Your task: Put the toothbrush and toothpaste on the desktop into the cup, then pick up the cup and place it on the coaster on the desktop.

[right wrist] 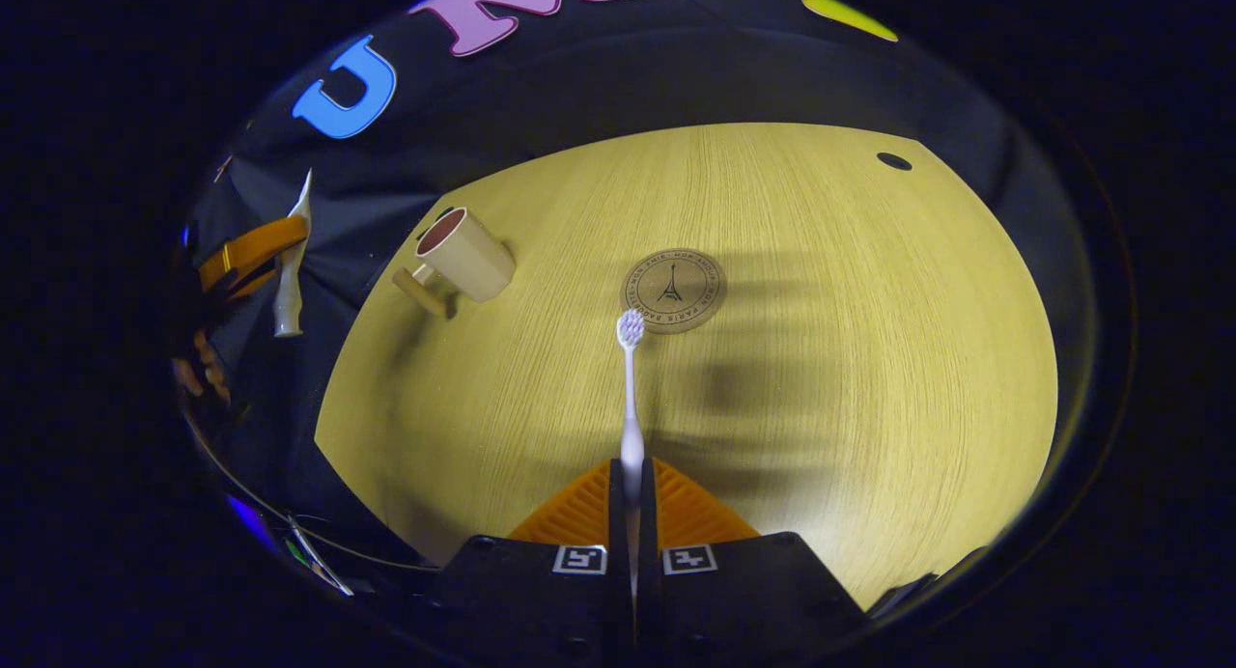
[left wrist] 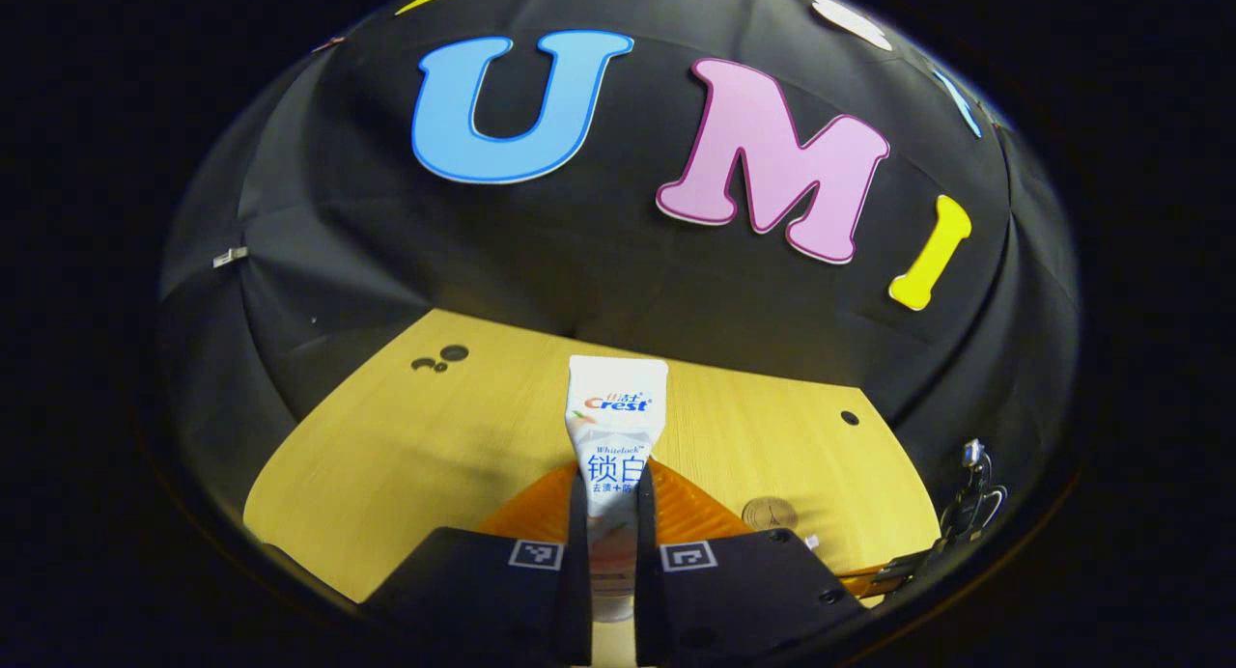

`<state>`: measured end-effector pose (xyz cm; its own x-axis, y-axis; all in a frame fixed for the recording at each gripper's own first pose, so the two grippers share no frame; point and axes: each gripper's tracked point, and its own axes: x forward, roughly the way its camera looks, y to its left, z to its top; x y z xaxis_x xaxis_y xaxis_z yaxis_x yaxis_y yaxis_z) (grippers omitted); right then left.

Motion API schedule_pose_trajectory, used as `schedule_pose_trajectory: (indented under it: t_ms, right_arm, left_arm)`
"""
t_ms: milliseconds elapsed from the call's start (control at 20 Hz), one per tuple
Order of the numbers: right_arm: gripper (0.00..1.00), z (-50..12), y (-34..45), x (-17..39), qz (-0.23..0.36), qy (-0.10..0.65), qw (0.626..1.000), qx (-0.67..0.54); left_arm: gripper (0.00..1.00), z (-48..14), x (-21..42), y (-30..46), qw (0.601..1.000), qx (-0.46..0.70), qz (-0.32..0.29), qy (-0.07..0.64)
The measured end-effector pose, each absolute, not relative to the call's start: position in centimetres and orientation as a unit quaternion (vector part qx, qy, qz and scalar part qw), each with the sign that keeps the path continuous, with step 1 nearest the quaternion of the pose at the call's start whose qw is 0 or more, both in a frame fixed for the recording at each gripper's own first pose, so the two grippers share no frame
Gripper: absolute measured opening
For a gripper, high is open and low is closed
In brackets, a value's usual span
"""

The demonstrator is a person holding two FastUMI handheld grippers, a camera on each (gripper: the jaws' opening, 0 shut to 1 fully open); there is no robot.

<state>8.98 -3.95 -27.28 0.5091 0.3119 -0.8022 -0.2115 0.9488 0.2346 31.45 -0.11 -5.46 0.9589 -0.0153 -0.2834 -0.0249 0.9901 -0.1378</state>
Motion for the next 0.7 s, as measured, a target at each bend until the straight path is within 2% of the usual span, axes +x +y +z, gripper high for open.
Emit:
schedule_pose_trajectory:
  t_ms: [350,700]
  right_arm:
    - [0.06,-27.0,-5.0,8.7,0.16,0.471,0.866,0.056]
    - [0.06,-27.4,-4.8,8.5,0.151,0.472,0.867,0.052]
  left_arm:
    - [0.22,-2.8,39.3,-0.3,0.994,-0.081,-0.029,0.069]
    - [0.22,-5.3,45.1,-0.8,0.992,-0.106,-0.062,0.023]
